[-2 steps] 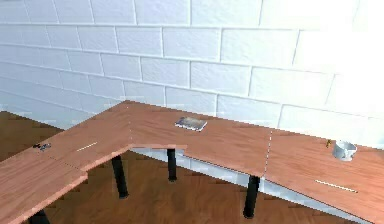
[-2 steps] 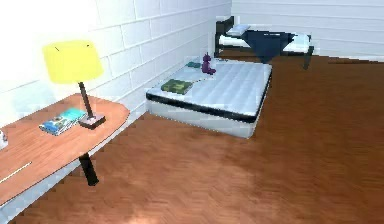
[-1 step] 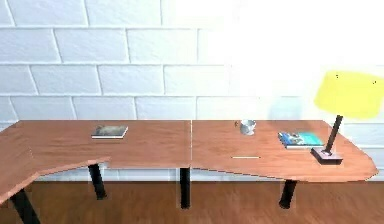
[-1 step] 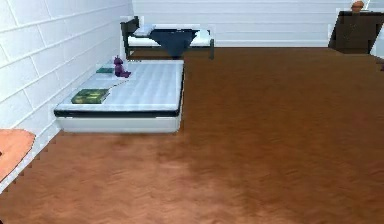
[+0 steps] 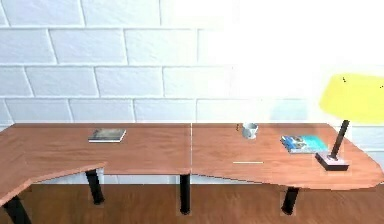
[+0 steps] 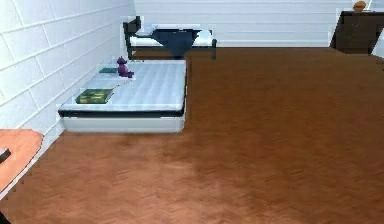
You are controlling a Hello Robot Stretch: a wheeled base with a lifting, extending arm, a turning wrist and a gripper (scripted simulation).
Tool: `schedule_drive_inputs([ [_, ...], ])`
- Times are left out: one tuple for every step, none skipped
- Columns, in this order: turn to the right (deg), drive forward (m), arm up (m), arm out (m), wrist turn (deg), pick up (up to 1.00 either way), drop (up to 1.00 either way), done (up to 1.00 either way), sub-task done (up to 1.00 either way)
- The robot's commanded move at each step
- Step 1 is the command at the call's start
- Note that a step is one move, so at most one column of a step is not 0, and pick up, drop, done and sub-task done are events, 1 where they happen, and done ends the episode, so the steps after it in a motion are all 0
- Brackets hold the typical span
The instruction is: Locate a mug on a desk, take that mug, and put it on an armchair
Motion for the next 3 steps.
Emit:
schedule_drive_inputs([
  [-3.0,0.00,0.00,0.00,0.0,0.00,0.00,0.00,0.00],
  [0.0,0.30,0.00,0.00,0.0,0.00,0.00,0.00,0.00],
  [-45.0,0.00,0.00,0.00,0.0,0.00,0.00,0.00,0.00],
])
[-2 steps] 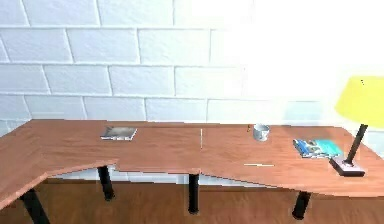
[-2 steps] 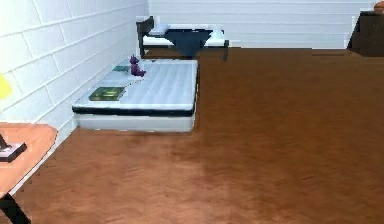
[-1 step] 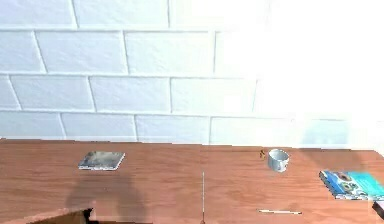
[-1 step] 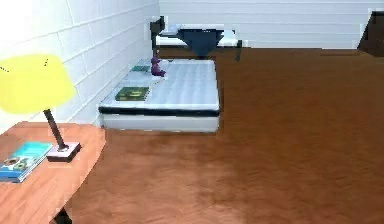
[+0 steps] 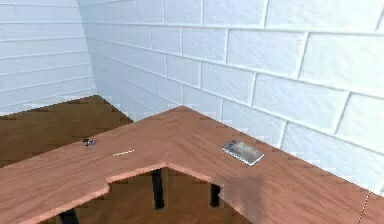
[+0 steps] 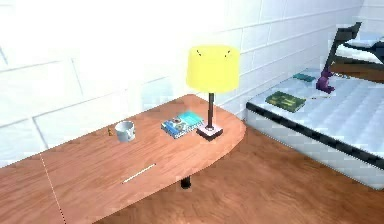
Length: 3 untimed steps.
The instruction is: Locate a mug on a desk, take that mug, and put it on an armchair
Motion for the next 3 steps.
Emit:
schedule_drive_inputs([
  [-15.0,0.00,0.00,0.00,0.0,0.00,0.00,0.00,0.00],
  [45.0,0.00,0.00,0.00,0.0,0.00,0.00,0.00,0.00],
  [33.0,0.00,0.00,0.00,0.0,0.00,0.00,0.00,0.00],
])
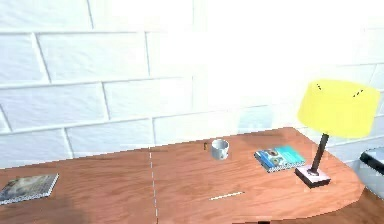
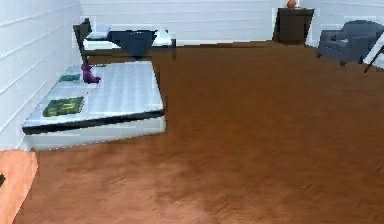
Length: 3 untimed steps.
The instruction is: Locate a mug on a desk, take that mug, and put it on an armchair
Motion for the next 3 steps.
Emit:
schedule_drive_inputs([
  [0.0,0.25,0.00,0.00,0.0,0.00,0.00,0.00,0.00],
  [-45.0,0.00,0.00,0.00,0.0,0.00,0.00,0.00,0.00],
  [-27.0,0.00,0.00,0.00,0.0,0.00,0.00,0.00,0.00],
])
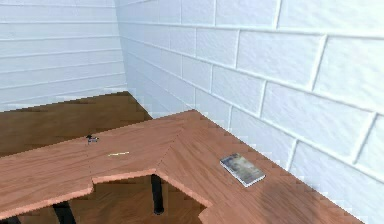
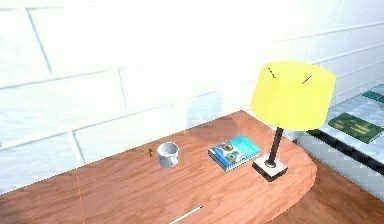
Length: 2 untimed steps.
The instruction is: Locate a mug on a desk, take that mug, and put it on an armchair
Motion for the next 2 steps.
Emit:
schedule_drive_inputs([
  [0.0,0.00,0.50,0.00,0.0,0.00,0.00,0.00,0.00],
  [0.0,0.00,0.34,0.00,0.0,0.00,0.00,0.00,0.00],
])
